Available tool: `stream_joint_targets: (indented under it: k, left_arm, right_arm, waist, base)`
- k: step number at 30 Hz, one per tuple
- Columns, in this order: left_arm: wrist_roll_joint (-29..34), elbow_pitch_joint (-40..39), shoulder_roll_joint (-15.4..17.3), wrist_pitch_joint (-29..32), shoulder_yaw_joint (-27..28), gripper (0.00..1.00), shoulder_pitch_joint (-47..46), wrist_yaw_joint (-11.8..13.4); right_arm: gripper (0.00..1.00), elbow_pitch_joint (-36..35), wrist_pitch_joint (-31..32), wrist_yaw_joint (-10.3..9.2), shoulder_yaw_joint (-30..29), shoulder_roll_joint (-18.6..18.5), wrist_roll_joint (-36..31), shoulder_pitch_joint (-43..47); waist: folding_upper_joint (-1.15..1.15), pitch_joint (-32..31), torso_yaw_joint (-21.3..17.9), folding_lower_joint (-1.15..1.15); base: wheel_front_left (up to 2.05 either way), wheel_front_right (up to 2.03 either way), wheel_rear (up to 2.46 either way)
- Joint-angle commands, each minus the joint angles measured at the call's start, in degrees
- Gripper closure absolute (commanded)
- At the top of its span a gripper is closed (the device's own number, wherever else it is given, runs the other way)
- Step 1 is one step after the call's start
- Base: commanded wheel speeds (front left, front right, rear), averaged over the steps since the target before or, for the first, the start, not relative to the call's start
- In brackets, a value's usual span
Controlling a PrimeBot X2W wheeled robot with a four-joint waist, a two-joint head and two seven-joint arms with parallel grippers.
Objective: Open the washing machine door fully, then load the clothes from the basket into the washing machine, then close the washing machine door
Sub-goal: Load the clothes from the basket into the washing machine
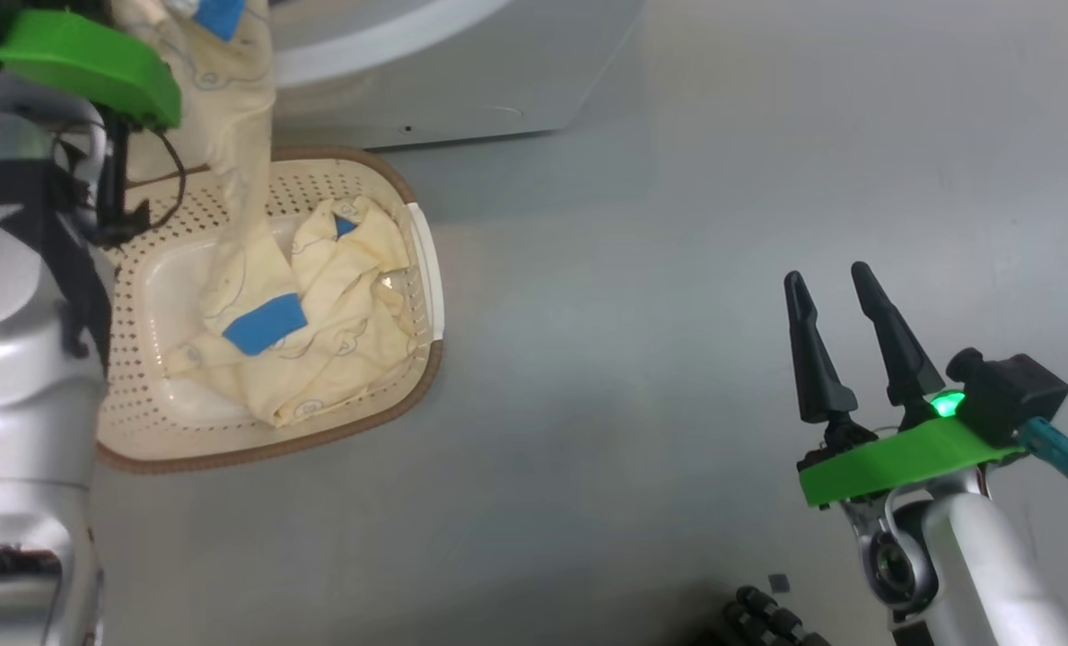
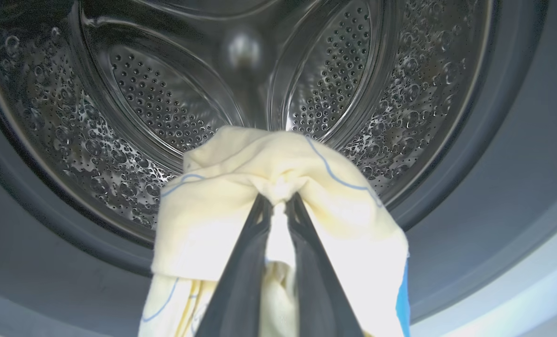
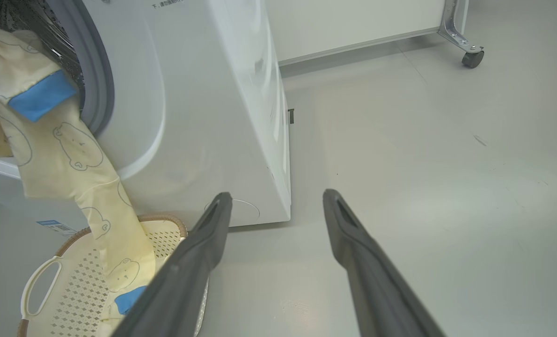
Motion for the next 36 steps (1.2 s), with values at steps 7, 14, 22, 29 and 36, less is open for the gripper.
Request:
stream_joint_targets:
  k: [7,14,22,29,36]
  left_arm:
    - [1.6,6.1,6.2,-0.7,1.4,1.00,-12.1,1.3]
    - [2.5,10.8,9.0,-1.6,1.2,1.00,-20.3,2.8]
    - [3.9,14.0,10.9,-2.3,-0.1,1.00,-26.6,3.8]
    - [5.3,15.2,9.9,-2.7,-2.5,1.00,-30.9,4.4]
    - [7.1,15.6,10.3,-2.9,-5.1,1.00,-33.1,4.9]
  right_arm:
    - [0.00,-0.9,-0.5,-0.16,4.1,-0.6,1.0,-1.3]
    - [0.00,-0.7,-0.5,-0.16,6.0,-0.6,1.2,-1.7]
    - [0.00,-0.3,-0.5,-0.16,6.9,-0.6,1.1,-0.8]
    - [0.00,-0.2,-0.5,-0.16,7.7,-0.6,1.5,-0.8]
    - [0.00,-0.1,-0.5,-0.16,8.6,-0.6,1.9,-0.6]
  waist:
    - [0.00,5.7,-5.3,-0.01]
    - [0.00,9.4,-7.9,-0.01]
    - [0.00,11.2,-8.7,-0.01]
    - [0.00,11.8,-9.1,-0.01]
    - [0.00,11.9,-10.3,-0.01]
  base:
    - [0.00,0.00,0.00]
    - [0.00,0.00,0.00]
    - [0.00,0.00,0.00]
    - [0.00,0.00,0.00]
    - [0.00,0.00,0.00]
